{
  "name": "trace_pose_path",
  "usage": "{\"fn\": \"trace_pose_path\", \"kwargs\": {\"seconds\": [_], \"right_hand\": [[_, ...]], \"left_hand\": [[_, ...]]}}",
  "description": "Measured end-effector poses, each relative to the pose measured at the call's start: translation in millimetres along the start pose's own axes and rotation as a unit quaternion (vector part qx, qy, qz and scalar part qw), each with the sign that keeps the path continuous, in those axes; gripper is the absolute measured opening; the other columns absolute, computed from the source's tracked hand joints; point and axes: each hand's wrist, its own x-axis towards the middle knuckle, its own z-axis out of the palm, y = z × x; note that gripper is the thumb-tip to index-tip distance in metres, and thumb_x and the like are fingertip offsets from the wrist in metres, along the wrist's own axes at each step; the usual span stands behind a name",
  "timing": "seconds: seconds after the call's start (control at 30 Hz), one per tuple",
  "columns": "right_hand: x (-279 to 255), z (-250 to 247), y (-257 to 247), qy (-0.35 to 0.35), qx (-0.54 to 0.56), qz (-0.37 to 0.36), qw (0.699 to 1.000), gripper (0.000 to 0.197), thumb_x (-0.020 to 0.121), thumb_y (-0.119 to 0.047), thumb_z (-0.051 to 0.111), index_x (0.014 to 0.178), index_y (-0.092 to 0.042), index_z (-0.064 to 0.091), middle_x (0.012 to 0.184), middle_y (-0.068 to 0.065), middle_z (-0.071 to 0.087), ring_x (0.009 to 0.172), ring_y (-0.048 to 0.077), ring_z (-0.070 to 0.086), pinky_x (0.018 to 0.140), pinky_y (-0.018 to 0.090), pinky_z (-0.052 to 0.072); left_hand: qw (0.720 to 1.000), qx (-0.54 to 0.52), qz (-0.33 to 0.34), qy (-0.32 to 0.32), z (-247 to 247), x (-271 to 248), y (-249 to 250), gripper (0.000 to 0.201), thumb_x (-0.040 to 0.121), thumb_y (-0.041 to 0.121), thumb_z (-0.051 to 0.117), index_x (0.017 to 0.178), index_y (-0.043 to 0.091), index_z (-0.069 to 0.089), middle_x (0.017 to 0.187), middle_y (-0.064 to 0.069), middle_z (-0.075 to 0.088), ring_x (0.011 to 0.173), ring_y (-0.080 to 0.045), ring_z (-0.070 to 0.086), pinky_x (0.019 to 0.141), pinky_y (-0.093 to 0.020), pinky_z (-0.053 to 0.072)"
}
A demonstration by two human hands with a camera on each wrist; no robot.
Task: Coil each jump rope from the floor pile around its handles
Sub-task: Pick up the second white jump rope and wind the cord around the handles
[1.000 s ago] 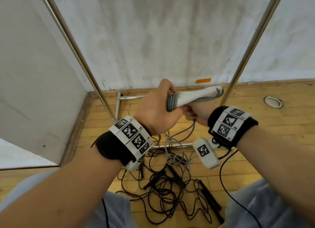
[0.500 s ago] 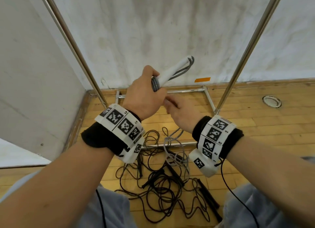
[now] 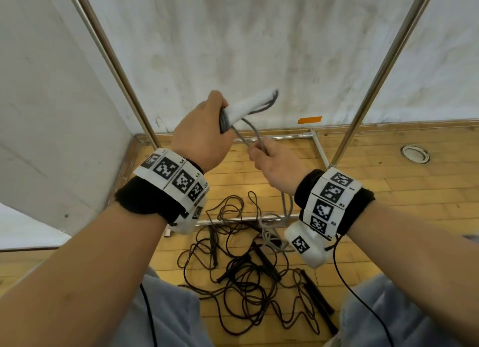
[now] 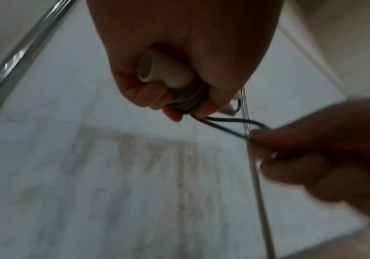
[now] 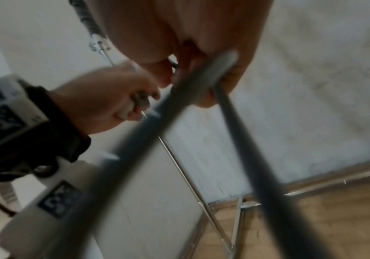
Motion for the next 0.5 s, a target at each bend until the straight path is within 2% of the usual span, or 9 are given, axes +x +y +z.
{"fn": "trace_pose_path", "kwargs": {"seconds": [0.1, 0.17, 0.27, 0.37, 0.43, 0.5], "right_hand": [[-0.9, -4.7, -4.4, -0.027, -0.102, -0.041, 0.994, 0.035, 0.1, -0.031, 0.037, 0.069, -0.019, 0.048, 0.062, -0.006, 0.043, 0.057, 0.01, 0.04, 0.053, 0.022, 0.03], [-2.8, -5.8, -8.6, -0.05, -0.169, -0.061, 0.982, 0.04, 0.101, -0.033, 0.033, 0.066, -0.017, 0.042, 0.06, -0.003, 0.04, 0.055, 0.013, 0.038, 0.051, 0.024, 0.029], [-8.9, -3.1, -15.3, -0.075, -0.277, -0.109, 0.952, 0.041, 0.102, -0.034, 0.028, 0.062, -0.023, 0.032, 0.059, -0.003, 0.04, 0.053, 0.013, 0.037, 0.05, 0.028, 0.025], [-16.0, 1.8, -20.1, -0.104, -0.329, -0.137, 0.928, 0.035, 0.101, -0.035, 0.029, 0.067, -0.025, 0.034, 0.065, -0.006, 0.042, 0.058, 0.011, 0.041, 0.055, 0.028, 0.031], [-18.0, -0.4, -20.9, -0.111, -0.342, -0.137, 0.923, 0.029, 0.1, -0.036, 0.03, 0.076, -0.023, 0.04, 0.069, -0.007, 0.044, 0.062, 0.011, 0.044, 0.061, 0.029, 0.034], [-16.6, -9.8, -21.7, -0.094, -0.33, -0.135, 0.93, 0.025, 0.1, -0.035, 0.03, 0.081, -0.023, 0.042, 0.068, -0.011, 0.042, 0.062, 0.005, 0.04, 0.062, 0.027, 0.03]], "left_hand": [[0.99, 0.134, 0.004, -0.038, 12.5, -2.6, -14.7, 0.028, 0.088, 0.025, 0.056, 0.109, 0.019, 0.039, 0.088, -0.002, 0.046, 0.072, -0.026, 0.049, 0.055, -0.034, 0.034], [0.985, 0.159, -0.011, -0.062, 21.6, -3.5, -21.0, 0.027, 0.088, 0.025, 0.054, 0.109, 0.019, 0.038, 0.087, -0.004, 0.045, 0.071, -0.027, 0.046, 0.055, -0.035, 0.033], [0.979, 0.178, -0.034, -0.093, 31.7, -4.8, -23.5, 0.025, 0.087, 0.025, 0.053, 0.102, 0.022, 0.033, 0.076, 0.001, 0.04, 0.064, -0.025, 0.045, 0.055, -0.034, 0.033], [0.968, 0.213, -0.021, -0.132, 40.6, -8.4, -16.6, 0.031, 0.085, 0.02, 0.054, 0.094, 0.025, 0.025, 0.069, 0.004, 0.035, 0.058, -0.021, 0.043, 0.048, -0.029, 0.029], [0.961, 0.221, -0.004, -0.169, 48.3, -12.8, -9.8, 0.031, 0.085, 0.021, 0.053, 0.091, 0.026, 0.024, 0.074, 0.003, 0.044, 0.063, -0.021, 0.048, 0.048, -0.029, 0.03], [0.959, 0.212, 0.02, -0.187, 54.0, -16.7, -3.7, 0.02, 0.084, 0.029, 0.05, 0.091, 0.027, 0.031, 0.075, 0.006, 0.052, 0.064, -0.017, 0.053, 0.047, -0.026, 0.031]]}}
